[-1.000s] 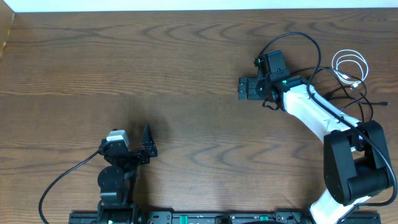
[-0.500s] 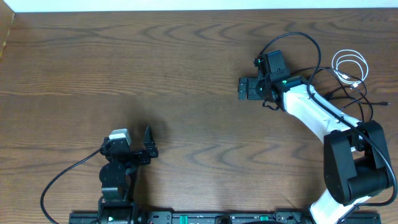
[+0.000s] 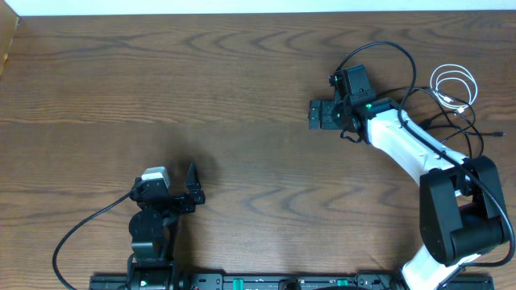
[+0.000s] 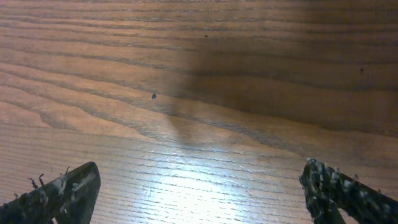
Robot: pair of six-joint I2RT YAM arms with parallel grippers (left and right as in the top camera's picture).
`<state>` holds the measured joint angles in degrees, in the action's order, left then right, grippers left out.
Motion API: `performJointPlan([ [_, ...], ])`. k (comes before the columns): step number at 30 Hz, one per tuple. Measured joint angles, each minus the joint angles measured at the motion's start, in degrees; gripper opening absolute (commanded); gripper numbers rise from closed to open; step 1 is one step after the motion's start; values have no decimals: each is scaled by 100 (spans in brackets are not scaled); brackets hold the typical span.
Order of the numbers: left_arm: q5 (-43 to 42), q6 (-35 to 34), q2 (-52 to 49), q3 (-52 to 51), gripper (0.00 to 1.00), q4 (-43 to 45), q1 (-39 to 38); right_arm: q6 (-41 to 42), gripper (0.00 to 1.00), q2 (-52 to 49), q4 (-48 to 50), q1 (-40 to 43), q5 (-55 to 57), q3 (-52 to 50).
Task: Untangle cables
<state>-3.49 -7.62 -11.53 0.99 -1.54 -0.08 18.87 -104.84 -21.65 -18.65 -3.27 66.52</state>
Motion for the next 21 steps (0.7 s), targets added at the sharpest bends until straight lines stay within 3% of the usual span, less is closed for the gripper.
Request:
performJointPlan([
  [11,0,-2,0,0,98,0,0,0,99,378,-173,0,0,-33],
  [21,0,0,-9,0,98,0,0,2,99,3010,-938,0,402,-35],
])
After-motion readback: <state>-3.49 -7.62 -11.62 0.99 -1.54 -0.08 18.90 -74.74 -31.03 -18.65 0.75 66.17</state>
